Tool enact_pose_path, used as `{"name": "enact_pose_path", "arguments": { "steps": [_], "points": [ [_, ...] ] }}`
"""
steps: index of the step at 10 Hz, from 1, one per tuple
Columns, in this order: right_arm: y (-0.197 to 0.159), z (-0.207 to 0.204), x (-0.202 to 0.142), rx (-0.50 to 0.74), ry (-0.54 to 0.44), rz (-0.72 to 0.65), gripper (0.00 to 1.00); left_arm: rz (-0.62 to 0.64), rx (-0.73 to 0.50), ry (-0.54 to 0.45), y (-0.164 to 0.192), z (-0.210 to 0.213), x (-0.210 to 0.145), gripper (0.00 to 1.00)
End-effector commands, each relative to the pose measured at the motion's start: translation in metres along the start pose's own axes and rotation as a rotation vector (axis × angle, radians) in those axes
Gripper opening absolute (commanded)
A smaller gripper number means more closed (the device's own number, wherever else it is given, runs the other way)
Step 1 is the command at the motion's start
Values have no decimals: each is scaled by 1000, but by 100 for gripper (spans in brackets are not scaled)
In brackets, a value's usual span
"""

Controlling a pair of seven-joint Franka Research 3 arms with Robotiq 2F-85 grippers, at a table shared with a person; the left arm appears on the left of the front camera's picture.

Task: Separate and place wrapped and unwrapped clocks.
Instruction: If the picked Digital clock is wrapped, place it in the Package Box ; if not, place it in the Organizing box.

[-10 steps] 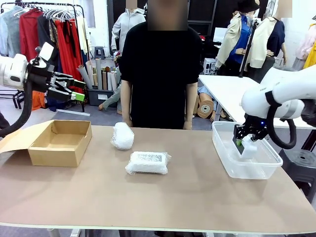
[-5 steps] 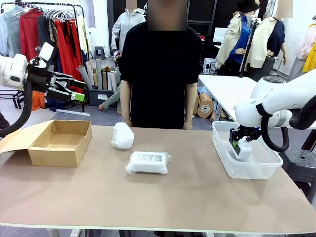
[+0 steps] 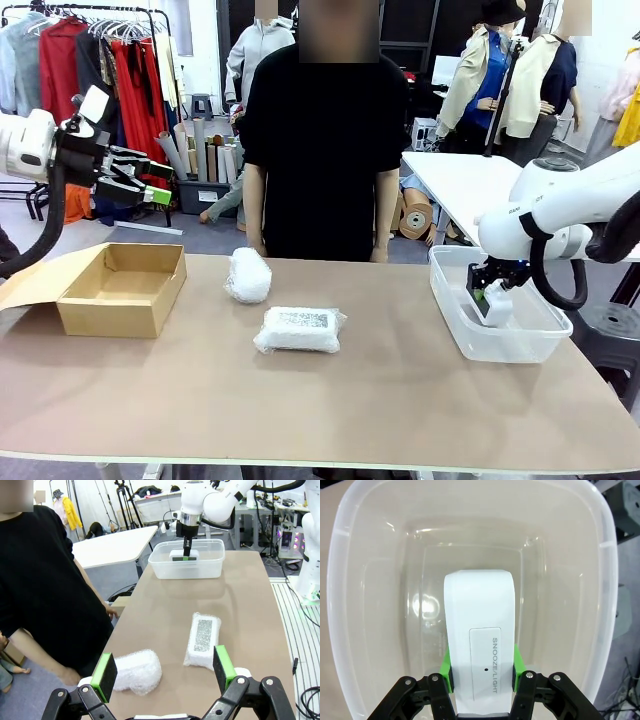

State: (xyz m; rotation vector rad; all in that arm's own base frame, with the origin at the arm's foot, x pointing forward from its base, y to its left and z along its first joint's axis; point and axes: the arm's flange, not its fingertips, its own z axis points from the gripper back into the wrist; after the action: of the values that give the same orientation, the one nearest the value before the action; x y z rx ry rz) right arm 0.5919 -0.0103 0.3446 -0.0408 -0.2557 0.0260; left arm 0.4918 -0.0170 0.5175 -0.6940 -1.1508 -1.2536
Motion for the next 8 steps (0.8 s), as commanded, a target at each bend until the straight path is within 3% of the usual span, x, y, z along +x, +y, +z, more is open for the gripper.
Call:
{"name": "enact_pose_path", "arguments": {
  "steps": [1,4,5,8],
  "points": [
    [-5,2,8,13,27,14,32,-4,9,3,-1,0,2,100],
    [-5,3,7,14,39,13,88,-4,9,3,-1,0,2,100],
    [-4,3,7,14,38,11,100,-4,9,3,-1,0,2,100],
    [-6,7,8,16,39,10,100,-4,9,3,-1,0,2,100]
  ]
}}
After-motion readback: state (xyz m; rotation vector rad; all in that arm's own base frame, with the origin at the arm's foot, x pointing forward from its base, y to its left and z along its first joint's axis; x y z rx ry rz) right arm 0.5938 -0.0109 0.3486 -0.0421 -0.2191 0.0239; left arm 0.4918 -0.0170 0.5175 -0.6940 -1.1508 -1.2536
